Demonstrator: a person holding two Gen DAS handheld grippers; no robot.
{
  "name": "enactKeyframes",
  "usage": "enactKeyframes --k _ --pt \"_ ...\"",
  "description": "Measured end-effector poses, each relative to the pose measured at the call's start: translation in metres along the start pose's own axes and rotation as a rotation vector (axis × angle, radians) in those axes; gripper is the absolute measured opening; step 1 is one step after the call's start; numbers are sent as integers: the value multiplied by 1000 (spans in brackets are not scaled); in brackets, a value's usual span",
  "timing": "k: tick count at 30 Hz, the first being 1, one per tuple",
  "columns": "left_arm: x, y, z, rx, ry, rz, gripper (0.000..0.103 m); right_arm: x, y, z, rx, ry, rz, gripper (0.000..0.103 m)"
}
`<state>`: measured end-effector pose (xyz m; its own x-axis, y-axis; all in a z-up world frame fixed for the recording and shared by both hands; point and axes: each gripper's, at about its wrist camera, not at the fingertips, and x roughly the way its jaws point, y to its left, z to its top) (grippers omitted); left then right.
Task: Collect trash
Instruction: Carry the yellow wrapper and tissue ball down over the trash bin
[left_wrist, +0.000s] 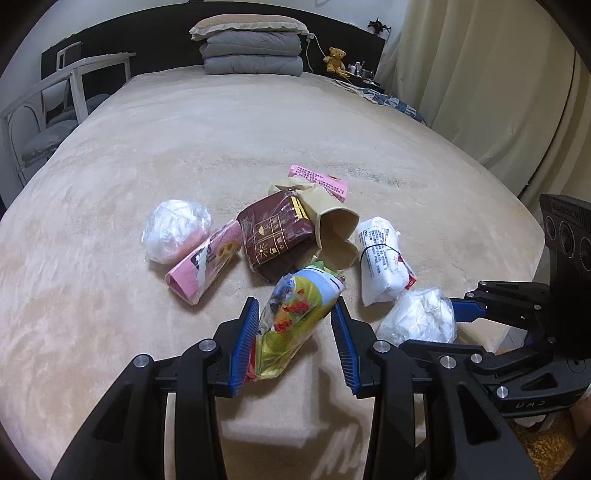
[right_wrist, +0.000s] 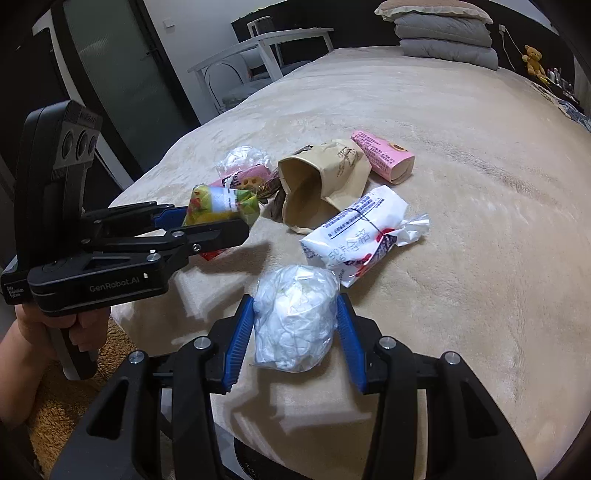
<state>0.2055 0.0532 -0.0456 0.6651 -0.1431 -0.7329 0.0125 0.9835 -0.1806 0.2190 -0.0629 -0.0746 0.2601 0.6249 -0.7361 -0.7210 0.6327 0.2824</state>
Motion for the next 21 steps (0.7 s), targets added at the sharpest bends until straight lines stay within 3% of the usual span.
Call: enactKeyframes --k 21 --pt "-51 -7 -46 -121 -99 -23 38 -61 -20 -31 141 -179 -30 46"
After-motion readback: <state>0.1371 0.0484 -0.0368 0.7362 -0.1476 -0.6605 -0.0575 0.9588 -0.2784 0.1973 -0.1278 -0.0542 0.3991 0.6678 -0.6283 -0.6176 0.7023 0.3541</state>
